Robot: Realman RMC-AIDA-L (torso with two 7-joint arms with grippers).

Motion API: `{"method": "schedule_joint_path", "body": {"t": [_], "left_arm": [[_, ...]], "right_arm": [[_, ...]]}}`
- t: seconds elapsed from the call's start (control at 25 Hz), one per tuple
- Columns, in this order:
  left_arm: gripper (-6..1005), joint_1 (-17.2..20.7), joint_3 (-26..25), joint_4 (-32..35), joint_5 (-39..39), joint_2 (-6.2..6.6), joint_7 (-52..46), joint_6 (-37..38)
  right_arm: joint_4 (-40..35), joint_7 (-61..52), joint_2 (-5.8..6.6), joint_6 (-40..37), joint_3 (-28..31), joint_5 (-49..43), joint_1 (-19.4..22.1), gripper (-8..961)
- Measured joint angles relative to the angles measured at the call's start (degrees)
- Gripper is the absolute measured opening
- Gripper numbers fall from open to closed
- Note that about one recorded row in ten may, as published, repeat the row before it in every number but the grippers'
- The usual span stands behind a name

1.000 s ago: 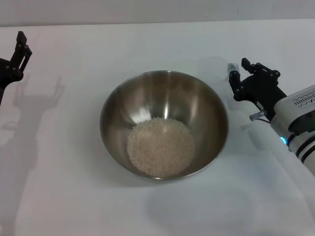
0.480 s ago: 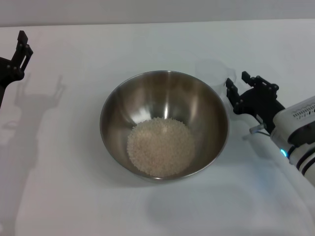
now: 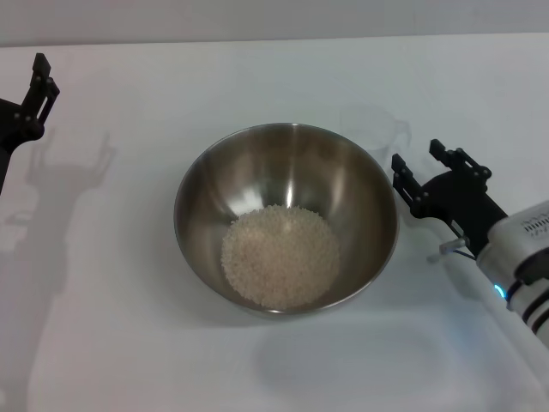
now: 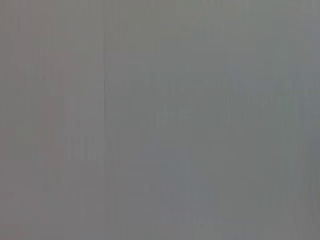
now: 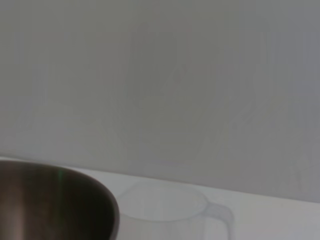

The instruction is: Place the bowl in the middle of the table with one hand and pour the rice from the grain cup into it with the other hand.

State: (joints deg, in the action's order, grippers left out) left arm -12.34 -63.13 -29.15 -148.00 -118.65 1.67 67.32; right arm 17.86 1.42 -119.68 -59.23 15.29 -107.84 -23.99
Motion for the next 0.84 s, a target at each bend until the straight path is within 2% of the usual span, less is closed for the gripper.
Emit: {"method": "schedule_joint_path", "body": {"t": [0.12, 0.28, 0.52, 0.56, 0.84], "left_arm": [[846, 0.0, 0.0, 0.0, 0.0, 0.0, 0.0, 0.0], [846, 0.1, 0.0, 0.2, 0.0, 0.0, 0.0, 0.0], [846, 0.1, 0.0, 0.3, 0.1, 0.0, 0.0, 0.0], [846, 0.1, 0.0, 0.3, 0.1, 0.0, 0.0, 0.0], [846, 0.1, -0.5, 1.8, 0.4, 0.0, 0.0, 0.1]], "right_arm": [[0.8, 0.0, 0.05, -2.7, -0.5, 0.0, 1.9, 515], [1.6, 0.1, 0.13, -10.9, -2.1, 0.0, 6.0, 578], [1.7, -0.3, 0.06, -28.5, -1.7, 0.5, 15.0, 686], [1.7, -0.3, 0.08, -33.5, -1.0, 0.6, 17.3, 705], [1.1, -0.1, 0.2, -38.7, -0.4, 0.7, 19.3, 705]]}}
